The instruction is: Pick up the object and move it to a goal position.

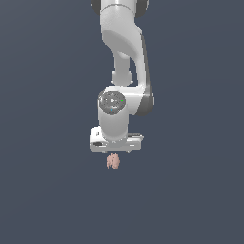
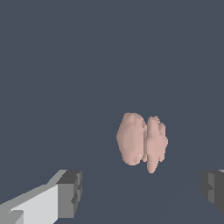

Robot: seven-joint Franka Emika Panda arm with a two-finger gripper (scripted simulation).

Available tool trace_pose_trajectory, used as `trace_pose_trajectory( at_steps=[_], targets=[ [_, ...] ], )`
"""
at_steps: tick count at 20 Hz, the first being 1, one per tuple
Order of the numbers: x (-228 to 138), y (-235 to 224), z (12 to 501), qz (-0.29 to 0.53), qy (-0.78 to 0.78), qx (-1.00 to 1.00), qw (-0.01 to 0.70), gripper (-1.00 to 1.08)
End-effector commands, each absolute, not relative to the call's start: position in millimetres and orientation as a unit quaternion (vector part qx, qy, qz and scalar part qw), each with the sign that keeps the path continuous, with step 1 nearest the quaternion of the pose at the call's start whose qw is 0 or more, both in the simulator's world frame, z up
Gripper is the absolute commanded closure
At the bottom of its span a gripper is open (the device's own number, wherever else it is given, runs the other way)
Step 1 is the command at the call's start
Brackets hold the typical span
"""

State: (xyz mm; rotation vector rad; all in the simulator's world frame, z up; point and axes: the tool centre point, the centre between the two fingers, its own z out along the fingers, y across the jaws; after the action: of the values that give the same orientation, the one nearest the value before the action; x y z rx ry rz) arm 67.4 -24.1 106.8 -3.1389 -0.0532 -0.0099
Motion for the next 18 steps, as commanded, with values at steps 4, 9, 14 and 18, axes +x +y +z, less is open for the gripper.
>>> trace_pose_trajectory(
  at_steps=[4, 9, 14, 18],
  targets=[
    [76.6, -37.6, 90.1, -0.001, -0.01, -1.0, 0.0, -0.92],
    [78.9, -41.4, 85.3, 0.0, -0.008, -1.0, 0.0, -0.92],
    [78.0, -41.1, 79.4, 0.0, -0.008, -1.0, 0.0, -0.92],
    [77.7, -41.2, 60.4, 0.0, -0.008, -1.0, 0.0, -0.92]
  ],
)
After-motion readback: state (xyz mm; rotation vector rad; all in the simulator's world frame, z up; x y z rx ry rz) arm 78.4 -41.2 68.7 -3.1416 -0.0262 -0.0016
